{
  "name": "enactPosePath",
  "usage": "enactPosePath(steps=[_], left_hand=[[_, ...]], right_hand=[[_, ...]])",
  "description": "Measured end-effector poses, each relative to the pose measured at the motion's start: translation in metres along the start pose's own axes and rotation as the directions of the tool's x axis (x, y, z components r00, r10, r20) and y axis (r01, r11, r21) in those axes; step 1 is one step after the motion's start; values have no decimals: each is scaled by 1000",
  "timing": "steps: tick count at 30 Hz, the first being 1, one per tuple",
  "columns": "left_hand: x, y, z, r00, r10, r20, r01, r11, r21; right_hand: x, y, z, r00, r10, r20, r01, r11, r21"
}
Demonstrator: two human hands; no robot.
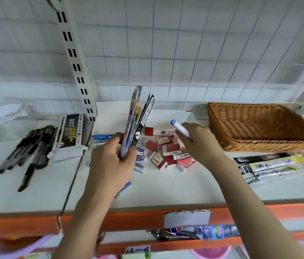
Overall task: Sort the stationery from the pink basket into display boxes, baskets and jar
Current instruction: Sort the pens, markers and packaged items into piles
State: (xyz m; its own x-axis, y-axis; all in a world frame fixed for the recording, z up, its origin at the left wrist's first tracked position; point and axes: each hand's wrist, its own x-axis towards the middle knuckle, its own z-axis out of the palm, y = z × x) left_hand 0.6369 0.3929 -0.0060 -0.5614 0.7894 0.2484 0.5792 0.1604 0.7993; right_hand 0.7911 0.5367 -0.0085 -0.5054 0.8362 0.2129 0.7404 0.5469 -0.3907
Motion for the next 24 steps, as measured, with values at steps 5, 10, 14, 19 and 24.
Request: enactPosePath(steps=[5, 10, 14, 19, 24], left_hand=[[2, -4, 0, 1000, -14, 7, 14, 1000, -18], [4, 8, 14, 999, 19, 44, -16, 998, -69], [3, 28, 34, 994, 96, 60, -90, 992, -92], [-3, 74, 82, 984, 172, 52, -166, 982, -94], [-19, 138, 167, 969, 246, 0, -244, 964, -100]], right_hand=[[-15, -1, 5, 969, 194, -152, -184, 980, 72], [-39, 2, 16, 982, 182, -40, -163, 942, 292], [-50, 25, -4, 960, 229, -161, -124, 864, 488], [-60, 82, -52, 924, 303, -232, -127, 817, 562], [-63, 188, -106, 876, 282, -392, -98, 899, 427]])
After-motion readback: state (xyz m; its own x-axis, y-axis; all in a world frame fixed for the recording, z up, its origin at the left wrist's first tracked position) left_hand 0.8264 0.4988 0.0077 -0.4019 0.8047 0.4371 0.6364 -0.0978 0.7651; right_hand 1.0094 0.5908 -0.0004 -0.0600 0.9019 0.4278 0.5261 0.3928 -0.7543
